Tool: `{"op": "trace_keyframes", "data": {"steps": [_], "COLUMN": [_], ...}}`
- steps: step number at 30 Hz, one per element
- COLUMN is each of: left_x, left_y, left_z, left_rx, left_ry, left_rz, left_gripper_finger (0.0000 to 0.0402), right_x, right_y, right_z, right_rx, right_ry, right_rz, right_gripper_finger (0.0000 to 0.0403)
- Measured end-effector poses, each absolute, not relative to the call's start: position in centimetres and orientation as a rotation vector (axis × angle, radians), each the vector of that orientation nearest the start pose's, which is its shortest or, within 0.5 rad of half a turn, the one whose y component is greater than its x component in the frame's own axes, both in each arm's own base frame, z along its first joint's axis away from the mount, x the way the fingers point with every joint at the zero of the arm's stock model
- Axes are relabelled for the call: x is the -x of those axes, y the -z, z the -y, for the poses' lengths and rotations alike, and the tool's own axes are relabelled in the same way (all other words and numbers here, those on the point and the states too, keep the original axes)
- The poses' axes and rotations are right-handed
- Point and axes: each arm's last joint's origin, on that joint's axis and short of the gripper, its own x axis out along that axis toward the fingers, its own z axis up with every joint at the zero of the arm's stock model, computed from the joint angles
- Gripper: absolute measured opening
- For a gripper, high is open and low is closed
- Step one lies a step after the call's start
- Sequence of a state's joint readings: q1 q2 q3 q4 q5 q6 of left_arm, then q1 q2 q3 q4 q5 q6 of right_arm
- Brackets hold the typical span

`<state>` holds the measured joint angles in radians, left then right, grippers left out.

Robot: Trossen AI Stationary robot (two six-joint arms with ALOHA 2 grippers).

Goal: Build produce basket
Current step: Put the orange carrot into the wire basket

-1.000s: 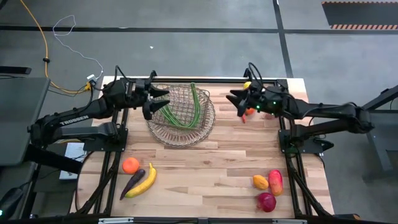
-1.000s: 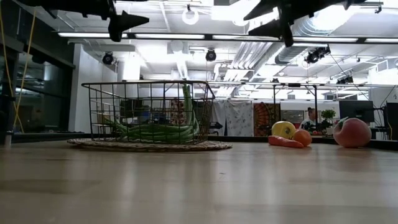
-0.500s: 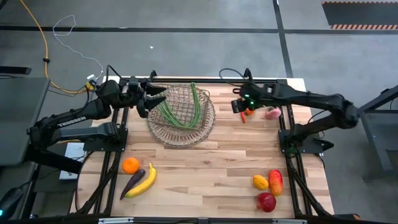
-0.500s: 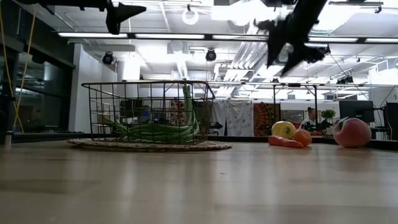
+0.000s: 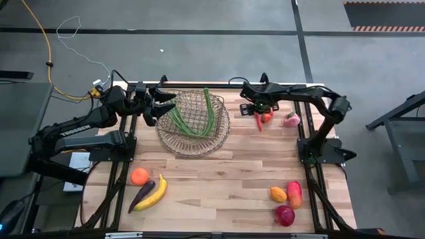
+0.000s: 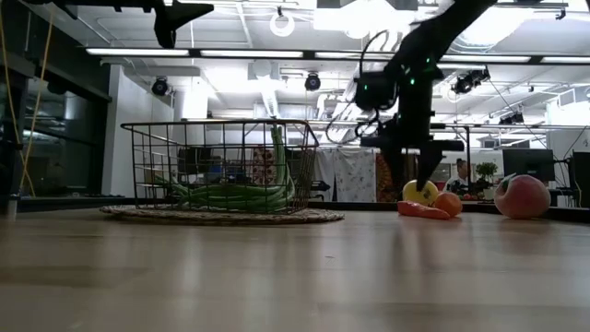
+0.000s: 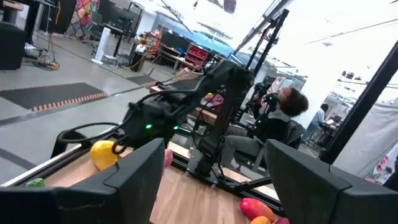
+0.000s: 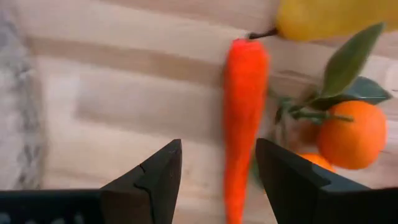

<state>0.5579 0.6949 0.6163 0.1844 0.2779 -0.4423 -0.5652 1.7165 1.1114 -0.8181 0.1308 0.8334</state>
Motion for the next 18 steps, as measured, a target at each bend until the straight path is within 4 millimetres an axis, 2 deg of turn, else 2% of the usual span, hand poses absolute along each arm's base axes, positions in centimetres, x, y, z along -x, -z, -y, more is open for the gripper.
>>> {"op": "trace_keyframes", "data": {"steps": [7, 11, 18], "left_x": [-14.1, -14.1, -14.1], "left_y": [-32.3, -32.3, -32.3], "left_z": [-7.9, -7.9, -7.9], "left_rx": [0.396, 0.393, 0.389], "left_ry": [-0.254, -0.256, -0.273], "left_rz": [0.157, 0.157, 0.160], "left_gripper_finger": [0.0266, 0.0266, 0.0266], "right_x": [-25.5, -25.5, -25.6], "right_y": [-16.8, -16.6, -14.9], "right_z": [18.5, 19.2, 19.9], "right_rx": [-0.955, -0.960, -0.993], "right_ry": [1.222, 1.205, 1.184], "right_rz": [-1.085, -1.067, -1.110], "right_gripper_finger": [0.0197, 0.0197, 0.0197]}}
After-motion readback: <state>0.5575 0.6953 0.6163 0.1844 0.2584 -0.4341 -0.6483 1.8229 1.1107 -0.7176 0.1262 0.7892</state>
